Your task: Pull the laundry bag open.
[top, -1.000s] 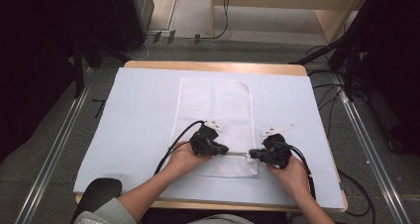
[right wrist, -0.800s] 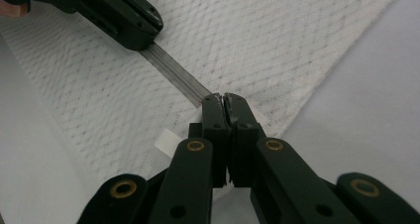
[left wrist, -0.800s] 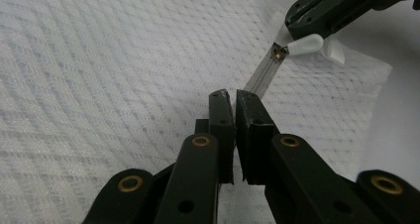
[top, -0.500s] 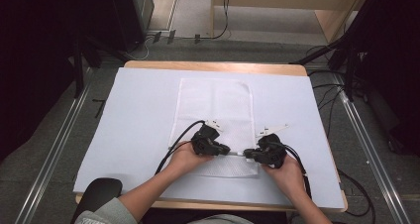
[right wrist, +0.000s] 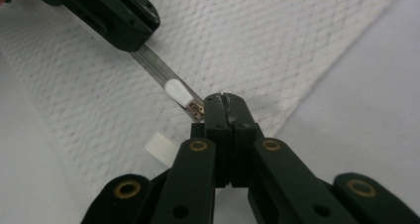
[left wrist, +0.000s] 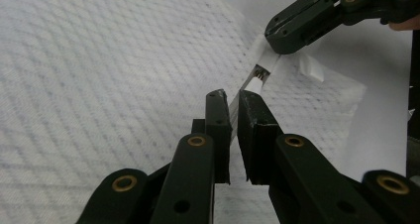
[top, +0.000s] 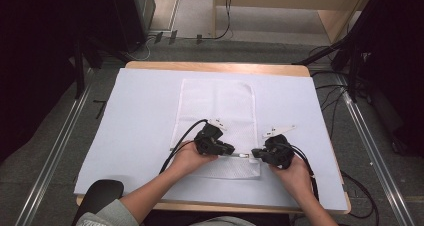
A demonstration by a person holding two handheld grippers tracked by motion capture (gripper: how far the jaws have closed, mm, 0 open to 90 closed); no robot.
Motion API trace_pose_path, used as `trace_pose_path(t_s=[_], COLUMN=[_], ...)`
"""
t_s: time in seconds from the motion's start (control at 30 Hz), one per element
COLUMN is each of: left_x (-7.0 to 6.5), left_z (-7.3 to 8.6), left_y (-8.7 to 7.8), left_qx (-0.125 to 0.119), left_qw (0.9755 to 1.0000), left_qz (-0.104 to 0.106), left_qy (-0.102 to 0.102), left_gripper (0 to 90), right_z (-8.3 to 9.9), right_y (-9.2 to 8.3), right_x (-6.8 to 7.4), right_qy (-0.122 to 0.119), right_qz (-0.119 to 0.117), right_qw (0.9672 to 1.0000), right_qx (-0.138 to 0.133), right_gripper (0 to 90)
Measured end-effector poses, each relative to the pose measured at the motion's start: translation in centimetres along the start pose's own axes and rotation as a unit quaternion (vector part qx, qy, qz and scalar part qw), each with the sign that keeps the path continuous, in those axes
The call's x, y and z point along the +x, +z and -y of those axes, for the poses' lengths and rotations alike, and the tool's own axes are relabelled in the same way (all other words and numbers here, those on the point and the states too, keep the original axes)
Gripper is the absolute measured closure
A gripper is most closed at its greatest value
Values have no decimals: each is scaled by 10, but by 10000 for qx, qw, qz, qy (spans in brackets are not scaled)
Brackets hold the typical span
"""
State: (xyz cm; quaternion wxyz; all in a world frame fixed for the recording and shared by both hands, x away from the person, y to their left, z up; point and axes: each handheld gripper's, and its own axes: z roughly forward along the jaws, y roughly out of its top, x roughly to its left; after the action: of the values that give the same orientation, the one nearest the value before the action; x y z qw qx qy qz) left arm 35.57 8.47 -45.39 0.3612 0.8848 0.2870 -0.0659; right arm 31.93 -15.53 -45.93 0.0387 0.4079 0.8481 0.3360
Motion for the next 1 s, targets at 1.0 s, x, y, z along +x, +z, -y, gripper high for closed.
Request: trace_pose_path(t_s=[1.0], left_x=[-13], left_z=[-9], left_y=[32], left_qx=[156], left_qw=[9986], left_qz=[294], left_qy=[-403], left_gripper=[783], right_z=[5], right_y=[5], right_x=[0], right_qy=[-312], right_qz=[62], right_qw=[9995], right_qx=[-54], right_gripper=[900])
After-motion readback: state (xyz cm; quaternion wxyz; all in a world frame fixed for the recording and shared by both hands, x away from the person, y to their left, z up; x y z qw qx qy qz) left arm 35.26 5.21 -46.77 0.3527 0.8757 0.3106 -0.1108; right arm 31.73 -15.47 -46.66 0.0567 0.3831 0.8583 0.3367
